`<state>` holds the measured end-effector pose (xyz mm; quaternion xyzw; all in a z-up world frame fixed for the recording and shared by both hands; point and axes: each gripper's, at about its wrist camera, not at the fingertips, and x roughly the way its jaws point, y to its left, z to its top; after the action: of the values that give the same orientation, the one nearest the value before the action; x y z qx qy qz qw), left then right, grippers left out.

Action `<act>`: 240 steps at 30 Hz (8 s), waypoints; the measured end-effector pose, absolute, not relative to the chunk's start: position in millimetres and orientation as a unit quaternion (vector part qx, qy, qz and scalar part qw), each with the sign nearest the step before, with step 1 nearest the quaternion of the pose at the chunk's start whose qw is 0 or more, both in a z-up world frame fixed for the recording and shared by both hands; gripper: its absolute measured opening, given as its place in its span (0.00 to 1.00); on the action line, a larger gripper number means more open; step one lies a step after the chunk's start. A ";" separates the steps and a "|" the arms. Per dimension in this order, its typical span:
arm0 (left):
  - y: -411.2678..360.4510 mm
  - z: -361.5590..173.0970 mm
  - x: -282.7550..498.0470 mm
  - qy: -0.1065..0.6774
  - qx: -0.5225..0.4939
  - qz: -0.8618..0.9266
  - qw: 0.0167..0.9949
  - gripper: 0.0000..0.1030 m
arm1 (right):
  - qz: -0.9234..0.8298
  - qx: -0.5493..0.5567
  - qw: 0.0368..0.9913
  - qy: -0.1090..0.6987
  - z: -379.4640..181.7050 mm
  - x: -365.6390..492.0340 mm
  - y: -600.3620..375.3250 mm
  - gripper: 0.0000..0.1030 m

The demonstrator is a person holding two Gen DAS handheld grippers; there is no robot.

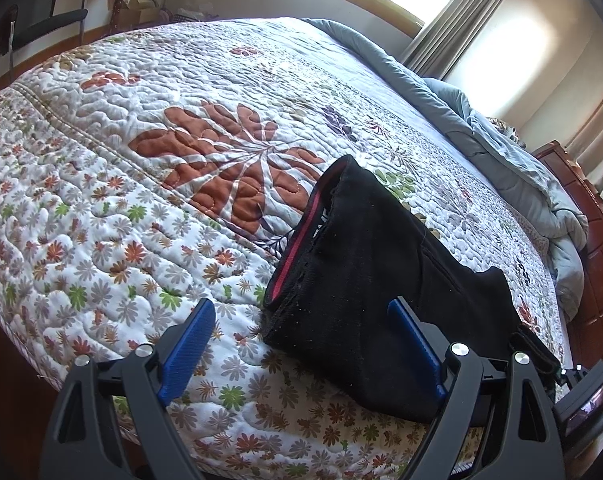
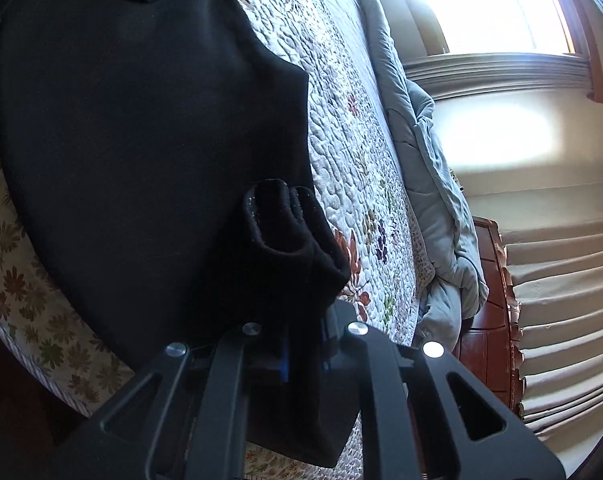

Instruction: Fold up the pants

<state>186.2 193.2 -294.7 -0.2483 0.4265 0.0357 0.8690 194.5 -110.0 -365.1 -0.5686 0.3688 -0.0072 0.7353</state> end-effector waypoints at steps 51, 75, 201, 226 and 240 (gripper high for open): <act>169.8 -301.6 179.3 0.491 -0.263 0.036 0.830 0.87 | 0.050 0.126 0.819 0.557 -330.9 293.6 -413.8 0.34; 161.7 -281.6 191.9 0.542 -0.232 0.071 0.804 0.88 | 0.324 -0.105 0.749 0.568 -234.8 369.6 -139.9 0.87; -16.6 -58.6 150.2 0.388 -0.143 -0.163 0.896 0.22 | 0.374 -0.413 0.680 0.477 -67.8 301.7 -87.1 0.32; -93.2 -53.8 158.6 0.391 -0.106 -0.226 0.886 0.22 | 0.325 -0.394 0.707 0.489 -71.3 299.4 -170.3 0.32; -127.2 -65.4 166.6 0.401 -0.089 -0.250 0.877 0.22 | 0.316 -0.381 0.712 0.497 -88.3 304.4 -208.4 0.32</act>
<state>166.6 -127.2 -65.4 -0.0887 0.4012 -0.2503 0.8766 304.4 -208.4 -88.3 -0.3809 0.4973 0.3162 0.7125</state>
